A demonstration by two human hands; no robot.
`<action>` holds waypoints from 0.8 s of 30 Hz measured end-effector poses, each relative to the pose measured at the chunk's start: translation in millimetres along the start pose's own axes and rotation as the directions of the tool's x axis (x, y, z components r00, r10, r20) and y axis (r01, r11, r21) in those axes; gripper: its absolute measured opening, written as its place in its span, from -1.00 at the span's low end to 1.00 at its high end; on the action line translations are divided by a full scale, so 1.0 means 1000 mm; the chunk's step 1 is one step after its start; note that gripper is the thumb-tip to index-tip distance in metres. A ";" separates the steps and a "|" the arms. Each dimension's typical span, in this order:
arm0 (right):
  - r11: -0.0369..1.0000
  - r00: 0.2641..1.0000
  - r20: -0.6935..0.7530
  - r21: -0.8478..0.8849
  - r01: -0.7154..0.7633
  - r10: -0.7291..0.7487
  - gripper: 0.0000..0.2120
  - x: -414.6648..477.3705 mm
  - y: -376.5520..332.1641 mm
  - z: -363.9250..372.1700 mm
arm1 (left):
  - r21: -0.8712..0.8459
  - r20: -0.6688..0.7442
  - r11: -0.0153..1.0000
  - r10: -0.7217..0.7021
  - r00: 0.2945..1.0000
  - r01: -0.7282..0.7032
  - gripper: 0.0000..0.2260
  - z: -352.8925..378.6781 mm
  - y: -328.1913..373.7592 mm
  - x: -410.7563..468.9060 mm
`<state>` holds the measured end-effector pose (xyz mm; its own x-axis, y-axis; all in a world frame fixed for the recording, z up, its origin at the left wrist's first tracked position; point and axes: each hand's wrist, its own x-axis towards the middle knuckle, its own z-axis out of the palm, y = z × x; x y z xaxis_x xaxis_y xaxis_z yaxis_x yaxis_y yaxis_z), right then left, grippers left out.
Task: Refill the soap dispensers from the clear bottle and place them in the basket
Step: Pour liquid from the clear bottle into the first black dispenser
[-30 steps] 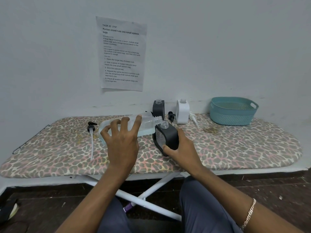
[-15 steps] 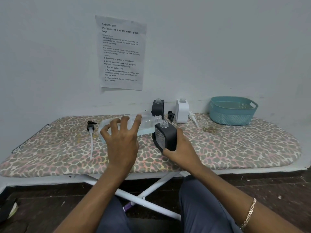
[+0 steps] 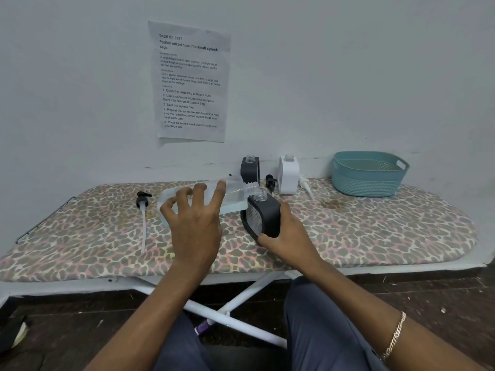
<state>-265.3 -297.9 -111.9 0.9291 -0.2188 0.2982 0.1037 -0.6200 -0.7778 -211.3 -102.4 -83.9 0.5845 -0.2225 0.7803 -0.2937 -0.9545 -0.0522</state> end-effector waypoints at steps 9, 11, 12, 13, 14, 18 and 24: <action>1.000 1.000 0.006 -0.005 0.002 -0.002 -0.41 0.000 0.000 0.000 | -0.001 0.004 1.000 0.000 1.000 0.000 -0.27 0.000 0.000 0.000; 1.000 1.000 0.003 -0.006 0.005 -0.005 -0.40 0.001 0.000 0.000 | -0.002 0.007 1.000 -0.002 1.000 0.002 -0.27 0.000 -0.001 0.000; 1.000 1.000 0.001 -0.005 0.007 -0.007 -0.40 0.001 0.000 0.000 | -0.004 0.007 1.000 -0.003 1.000 0.003 -0.27 0.000 -0.001 0.000; 1.000 1.000 0.000 -0.005 0.008 -0.008 -0.41 0.001 0.000 0.000 | -0.006 0.006 1.000 -0.003 1.000 0.003 -0.27 -0.001 0.000 0.000; 1.000 1.000 0.000 -0.004 0.009 -0.009 -0.41 0.001 0.000 0.000 | -0.006 0.005 1.000 -0.003 1.000 0.003 -0.27 -0.001 0.000 0.001; 1.000 1.000 0.000 -0.002 0.012 -0.012 -0.40 0.000 0.001 0.001 | -0.004 -0.001 1.000 -0.002 1.000 0.002 -0.28 -0.002 0.000 0.001; 1.000 1.000 0.009 0.000 0.010 -0.010 -0.41 0.000 0.000 0.000 | 0.000 0.011 1.000 -0.006 1.000 0.006 -0.29 -0.001 -0.001 0.001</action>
<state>-264.6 -297.9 -112.3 0.9310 -0.2063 0.3011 0.1129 -0.6217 -0.7750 -211.7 -101.7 -82.7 0.5950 -0.2188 0.7734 -0.2896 -0.9559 -0.0477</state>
